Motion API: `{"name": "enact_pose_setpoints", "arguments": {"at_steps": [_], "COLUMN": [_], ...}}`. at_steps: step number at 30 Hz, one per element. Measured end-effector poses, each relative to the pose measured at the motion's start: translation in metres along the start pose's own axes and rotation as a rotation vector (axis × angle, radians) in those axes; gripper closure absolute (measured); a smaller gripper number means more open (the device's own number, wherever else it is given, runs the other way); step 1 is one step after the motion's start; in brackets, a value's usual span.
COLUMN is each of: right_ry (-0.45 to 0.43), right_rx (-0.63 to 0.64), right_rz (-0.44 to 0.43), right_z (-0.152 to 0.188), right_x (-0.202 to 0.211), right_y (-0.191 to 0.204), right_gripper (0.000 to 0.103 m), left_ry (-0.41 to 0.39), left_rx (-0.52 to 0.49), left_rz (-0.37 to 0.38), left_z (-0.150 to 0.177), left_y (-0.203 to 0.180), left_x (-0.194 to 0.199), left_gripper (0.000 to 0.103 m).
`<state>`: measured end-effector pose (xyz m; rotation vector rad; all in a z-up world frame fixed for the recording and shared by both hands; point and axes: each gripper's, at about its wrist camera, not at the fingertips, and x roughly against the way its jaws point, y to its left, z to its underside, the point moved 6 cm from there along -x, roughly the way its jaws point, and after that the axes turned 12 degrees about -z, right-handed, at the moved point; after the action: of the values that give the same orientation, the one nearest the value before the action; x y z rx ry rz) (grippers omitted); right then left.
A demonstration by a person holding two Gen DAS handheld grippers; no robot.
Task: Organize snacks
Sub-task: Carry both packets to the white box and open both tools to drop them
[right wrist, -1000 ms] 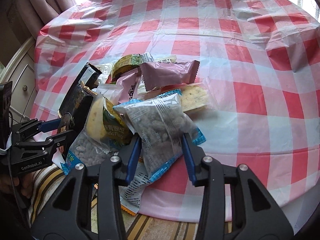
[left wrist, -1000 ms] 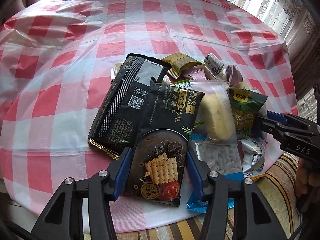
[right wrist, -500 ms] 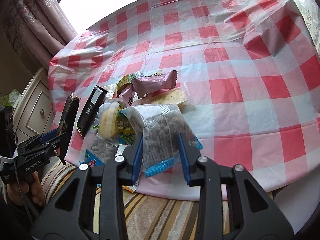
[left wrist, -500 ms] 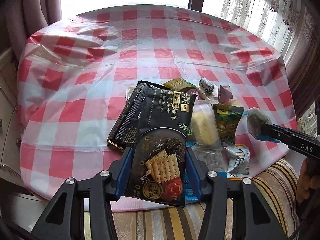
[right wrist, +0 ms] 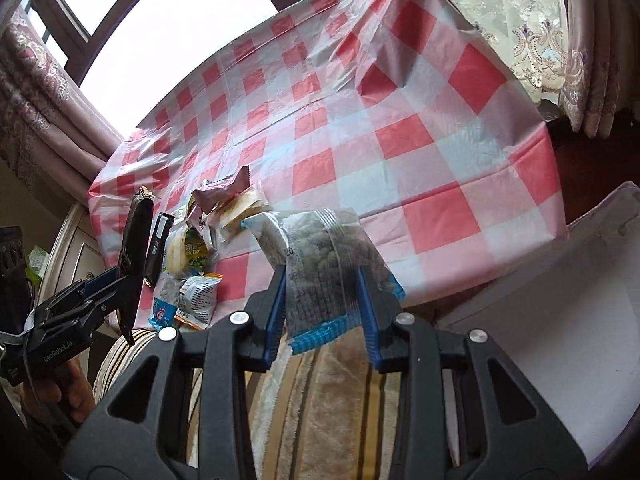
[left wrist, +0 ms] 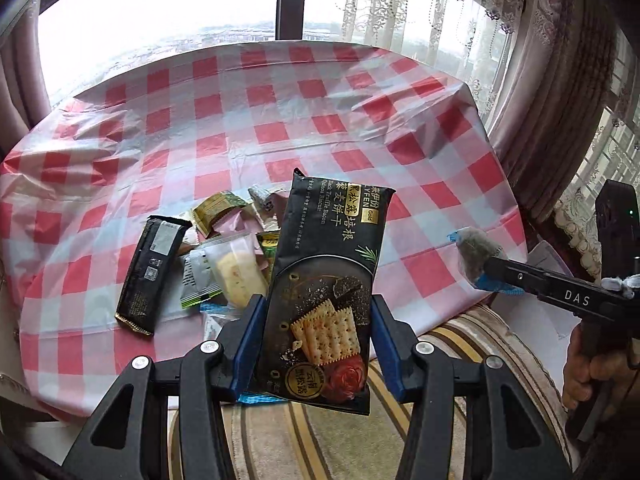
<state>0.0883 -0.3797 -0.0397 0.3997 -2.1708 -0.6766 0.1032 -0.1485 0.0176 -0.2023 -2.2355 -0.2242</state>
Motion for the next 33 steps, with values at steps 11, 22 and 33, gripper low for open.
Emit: {"name": "enact_pose_setpoints", "arguments": {"at_steps": [11, 22, 33], "right_ry": [-0.034, -0.025, -0.015], "right_rx": [-0.206, -0.258, -0.285], "right_rz": [0.32, 0.378, 0.251], "right_z": [0.061, 0.104, 0.104], "right_x": [0.072, 0.067, 0.052], "right_y": [-0.137, -0.179, -0.179], "right_gripper": [0.065, 0.066, 0.062], "left_ry": [0.028, 0.152, 0.271], "left_rx": [-0.348, -0.727, -0.809], "left_rz": [0.224, 0.295, 0.221], "left_z": [-0.011, 0.027, 0.044], "left_y": [-0.188, -0.326, -0.343], "left_x": [-0.008, -0.048, -0.093], "left_gripper": [0.051, 0.051, 0.05]}}
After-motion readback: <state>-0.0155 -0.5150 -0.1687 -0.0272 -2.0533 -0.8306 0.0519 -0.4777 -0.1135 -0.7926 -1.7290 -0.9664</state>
